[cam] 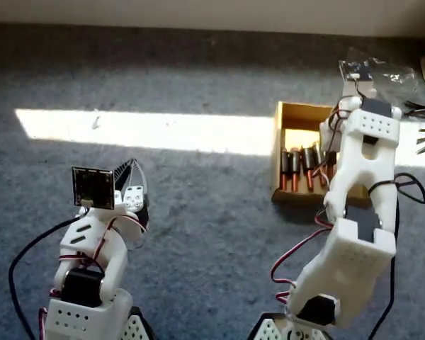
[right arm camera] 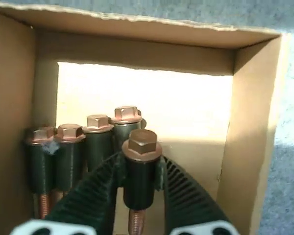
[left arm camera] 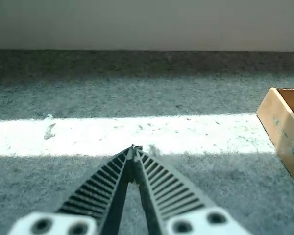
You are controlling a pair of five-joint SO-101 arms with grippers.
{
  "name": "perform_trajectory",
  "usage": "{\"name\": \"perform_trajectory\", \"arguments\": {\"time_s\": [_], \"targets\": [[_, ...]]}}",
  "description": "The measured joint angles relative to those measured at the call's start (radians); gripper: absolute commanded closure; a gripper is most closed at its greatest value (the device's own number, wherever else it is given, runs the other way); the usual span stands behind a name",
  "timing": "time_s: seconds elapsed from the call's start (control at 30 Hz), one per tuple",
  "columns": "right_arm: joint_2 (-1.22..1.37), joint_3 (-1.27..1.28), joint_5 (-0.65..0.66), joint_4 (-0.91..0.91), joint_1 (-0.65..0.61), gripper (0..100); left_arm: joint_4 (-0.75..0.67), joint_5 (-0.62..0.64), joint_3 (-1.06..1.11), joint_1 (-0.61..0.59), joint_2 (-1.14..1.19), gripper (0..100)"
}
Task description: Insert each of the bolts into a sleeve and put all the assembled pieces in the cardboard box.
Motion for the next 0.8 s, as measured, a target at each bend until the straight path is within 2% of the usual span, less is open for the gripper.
{"name": "perform_trajectory", "arguments": {"time_s": [0.2, 0.33, 0.63, 0.8], "targets": [[0.071, -0.054, 0.002, 0.005, 0.025, 99.3, -0.043, -0.006, 0.026, -0.002, 0.002, 99], [0.094, -0.055, 0.002, 0.005, 0.021, 99.2, -0.052, -0.083, 0.026, -0.003, 0.0, 99], [0.124, -0.055, 0.003, 0.005, 0.02, 99.1, -0.052, -0.094, 0.026, -0.003, 0.0, 99], [0.126, -0.055, 0.052, 0.005, 0.023, 99.1, -0.052, -0.094, 0.026, -0.003, 0.0, 99]]}}
